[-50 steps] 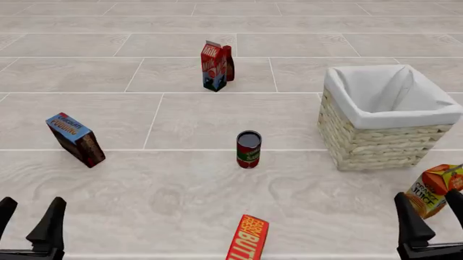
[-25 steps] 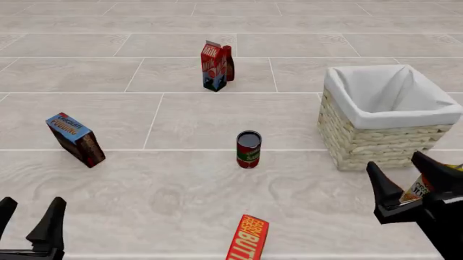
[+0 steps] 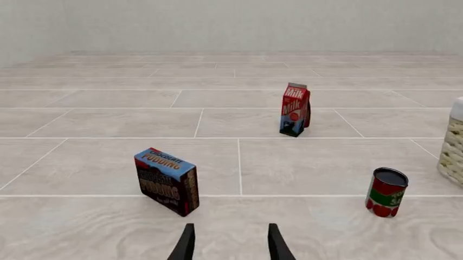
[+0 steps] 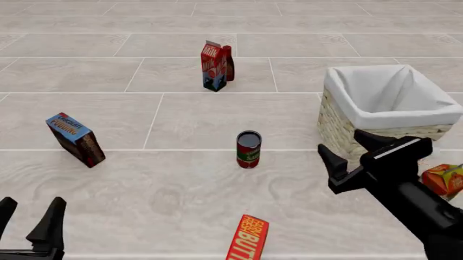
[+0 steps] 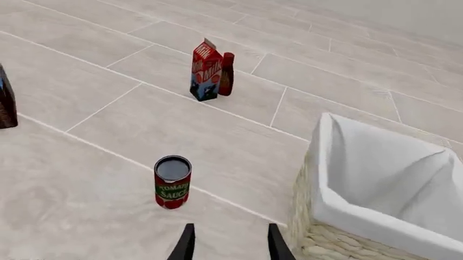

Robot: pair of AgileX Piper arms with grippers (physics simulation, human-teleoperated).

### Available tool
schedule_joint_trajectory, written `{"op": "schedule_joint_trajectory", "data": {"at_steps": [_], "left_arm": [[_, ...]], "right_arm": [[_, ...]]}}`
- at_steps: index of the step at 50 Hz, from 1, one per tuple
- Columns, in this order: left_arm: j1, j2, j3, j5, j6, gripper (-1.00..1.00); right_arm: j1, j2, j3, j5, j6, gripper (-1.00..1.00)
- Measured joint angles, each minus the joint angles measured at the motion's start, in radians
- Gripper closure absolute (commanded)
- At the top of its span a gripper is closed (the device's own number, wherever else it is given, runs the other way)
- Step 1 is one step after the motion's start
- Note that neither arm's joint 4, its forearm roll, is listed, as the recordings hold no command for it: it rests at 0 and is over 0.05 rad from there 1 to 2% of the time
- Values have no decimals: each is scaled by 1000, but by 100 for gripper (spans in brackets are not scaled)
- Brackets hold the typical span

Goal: Pick the tomato sauce and place it in the basket.

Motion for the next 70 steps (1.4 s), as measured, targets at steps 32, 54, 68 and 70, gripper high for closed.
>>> {"op": "schedule_joint_trajectory", "data": {"at_steps": [32, 54, 68, 70], "left_arm": [[0, 0, 0, 0, 0, -100], [0, 0, 0, 0, 0, -100], [0, 0, 0, 0, 0, -100], [0, 0, 0, 0, 0, -100]], "right_arm": [[106, 414, -128, -204, 13, -100], [127, 641, -212, -304, 29, -100], [136, 756, -270, -332, 30, -100], [137, 771, -278, -335, 31, -100]]}}
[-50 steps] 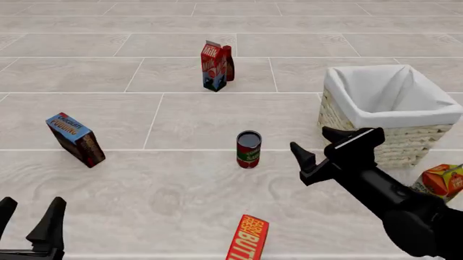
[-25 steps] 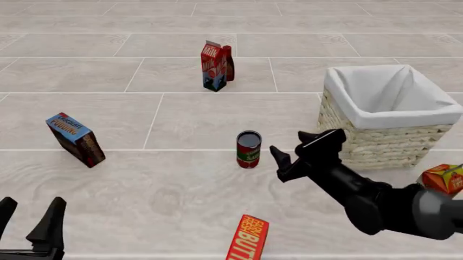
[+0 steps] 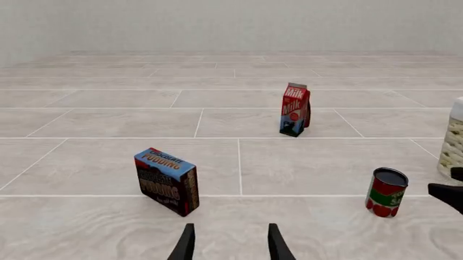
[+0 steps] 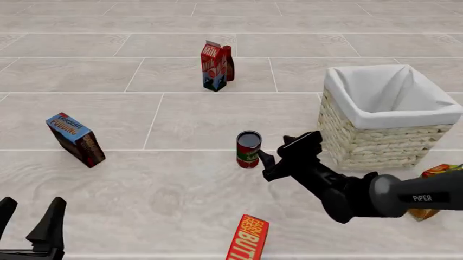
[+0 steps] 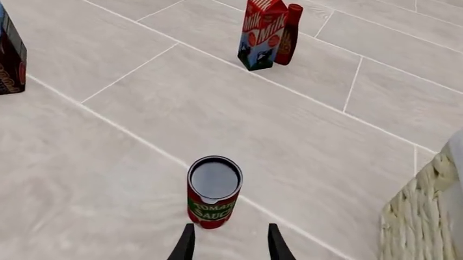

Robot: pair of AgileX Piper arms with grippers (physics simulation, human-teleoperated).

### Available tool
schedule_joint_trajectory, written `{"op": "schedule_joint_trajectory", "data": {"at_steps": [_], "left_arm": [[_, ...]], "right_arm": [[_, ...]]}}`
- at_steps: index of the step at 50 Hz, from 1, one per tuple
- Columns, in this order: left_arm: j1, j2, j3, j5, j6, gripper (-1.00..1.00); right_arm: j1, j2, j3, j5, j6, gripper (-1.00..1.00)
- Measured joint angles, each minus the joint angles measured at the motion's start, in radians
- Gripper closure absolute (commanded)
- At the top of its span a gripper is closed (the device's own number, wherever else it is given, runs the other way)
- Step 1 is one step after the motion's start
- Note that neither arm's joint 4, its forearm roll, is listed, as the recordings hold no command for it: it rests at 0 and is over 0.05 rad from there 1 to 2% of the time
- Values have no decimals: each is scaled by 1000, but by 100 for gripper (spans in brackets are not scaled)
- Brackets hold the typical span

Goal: Pick the tomato sauce and place it in the basket.

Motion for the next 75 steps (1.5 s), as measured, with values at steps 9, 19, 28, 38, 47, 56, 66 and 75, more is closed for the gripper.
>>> {"op": "schedule_joint_trajectory", "data": {"at_steps": [9, 19, 28, 38, 47, 56, 66, 75], "left_arm": [[0, 0, 0, 0, 0, -100], [0, 0, 0, 0, 0, -100], [0, 0, 0, 0, 0, -100], [0, 0, 0, 0, 0, -100], [0, 0, 0, 0, 0, -100], [0, 0, 0, 0, 0, -100], [0, 0, 0, 0, 0, -100], [0, 0, 0, 0, 0, -100]], "right_arm": [[4, 72, -39, -14, -3, -100], [7, 134, -81, -17, -8, -100], [11, 184, -121, -16, -12, -100], [17, 229, -155, -14, -11, -100], [25, 262, -185, -9, -8, -100], [31, 291, -216, -1, -8, -100], [35, 321, -243, 5, -9, -100], [37, 349, -271, 12, -9, -100]]}}
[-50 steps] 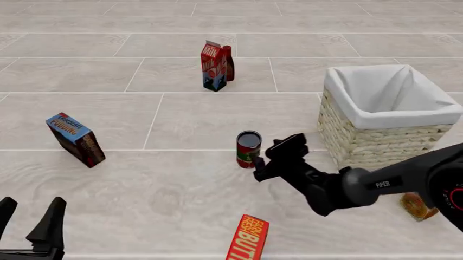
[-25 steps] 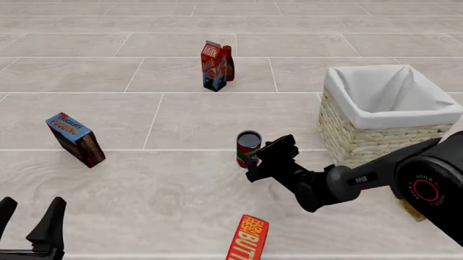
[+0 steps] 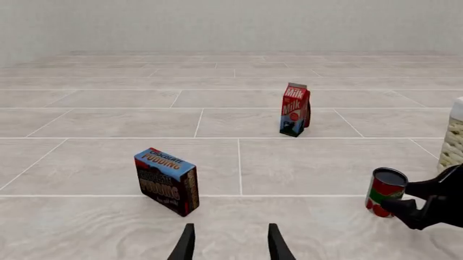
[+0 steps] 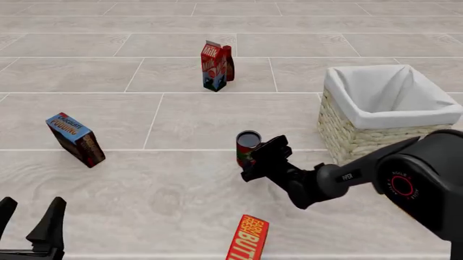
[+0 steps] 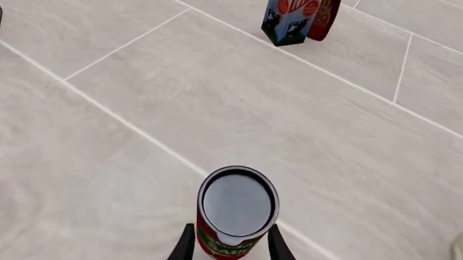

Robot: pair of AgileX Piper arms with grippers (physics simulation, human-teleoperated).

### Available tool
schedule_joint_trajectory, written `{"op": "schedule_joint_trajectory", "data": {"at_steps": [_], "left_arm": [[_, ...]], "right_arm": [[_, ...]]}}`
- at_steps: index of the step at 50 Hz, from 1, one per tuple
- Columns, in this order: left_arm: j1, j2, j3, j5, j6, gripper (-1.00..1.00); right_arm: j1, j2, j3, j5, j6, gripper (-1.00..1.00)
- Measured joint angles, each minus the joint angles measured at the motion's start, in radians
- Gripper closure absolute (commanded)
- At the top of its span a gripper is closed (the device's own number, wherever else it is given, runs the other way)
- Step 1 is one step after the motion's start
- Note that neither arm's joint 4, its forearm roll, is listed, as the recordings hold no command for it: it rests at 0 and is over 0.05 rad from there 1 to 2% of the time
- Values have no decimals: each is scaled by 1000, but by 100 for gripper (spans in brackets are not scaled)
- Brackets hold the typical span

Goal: Pick the tomato sauce and place it in the basket.

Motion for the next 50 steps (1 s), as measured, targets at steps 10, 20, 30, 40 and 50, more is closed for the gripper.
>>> {"op": "schedule_joint_trajectory", "data": {"at_steps": [10, 20, 30, 40, 50], "left_arm": [[0, 0, 0, 0, 0, -100], [0, 0, 0, 0, 0, -100], [0, 0, 0, 0, 0, -100], [0, 0, 0, 0, 0, -100], [0, 0, 0, 0, 0, -100]], "right_arm": [[1, 27, -35, 10, -1, -100], [-3, 19, -38, 13, -11, 100], [4, -68, 1, 33, -25, 100], [6, -193, 49, 84, -46, 100], [-3, -317, 89, 147, -70, 100]]}}
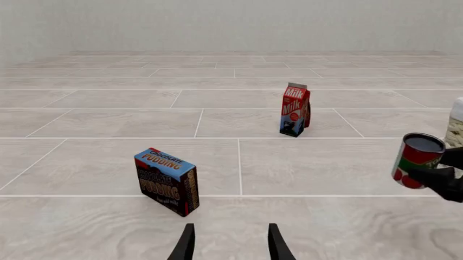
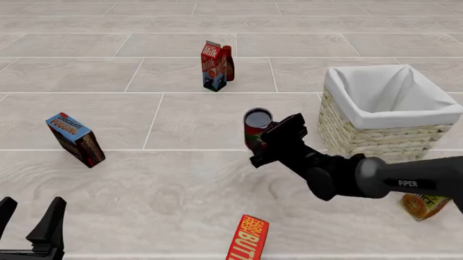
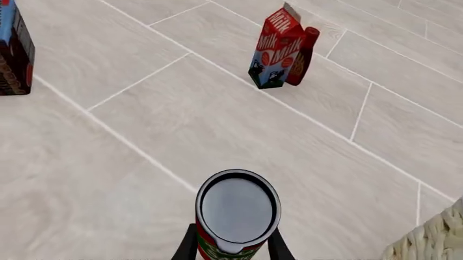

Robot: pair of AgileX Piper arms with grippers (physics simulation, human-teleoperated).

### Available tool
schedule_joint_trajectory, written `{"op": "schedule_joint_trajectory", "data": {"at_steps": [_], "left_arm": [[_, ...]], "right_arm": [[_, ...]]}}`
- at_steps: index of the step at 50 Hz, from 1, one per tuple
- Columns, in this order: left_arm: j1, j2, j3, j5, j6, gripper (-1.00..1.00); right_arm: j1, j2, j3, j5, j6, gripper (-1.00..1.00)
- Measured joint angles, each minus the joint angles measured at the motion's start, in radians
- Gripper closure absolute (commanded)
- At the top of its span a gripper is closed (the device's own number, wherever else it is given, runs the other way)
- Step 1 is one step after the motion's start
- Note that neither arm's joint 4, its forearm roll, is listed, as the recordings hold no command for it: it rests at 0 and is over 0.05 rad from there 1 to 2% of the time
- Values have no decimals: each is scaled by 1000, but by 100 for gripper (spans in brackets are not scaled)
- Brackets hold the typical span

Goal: Pick the tomato sauce and place it in the basket.

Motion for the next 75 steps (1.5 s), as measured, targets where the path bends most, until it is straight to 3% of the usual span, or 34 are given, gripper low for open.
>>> {"op": "schedule_joint_trajectory", "data": {"at_steps": [31, 59, 75], "left_arm": [[0, 0, 0, 0, 0, -100], [0, 0, 0, 0, 0, -100], [0, 0, 0, 0, 0, -100]], "right_arm": [[-20, -325, -9, 318, -36, 100], [-56, -473, -203, 728, -20, 100], [-119, -509, -300, 851, -39, 100]]}}
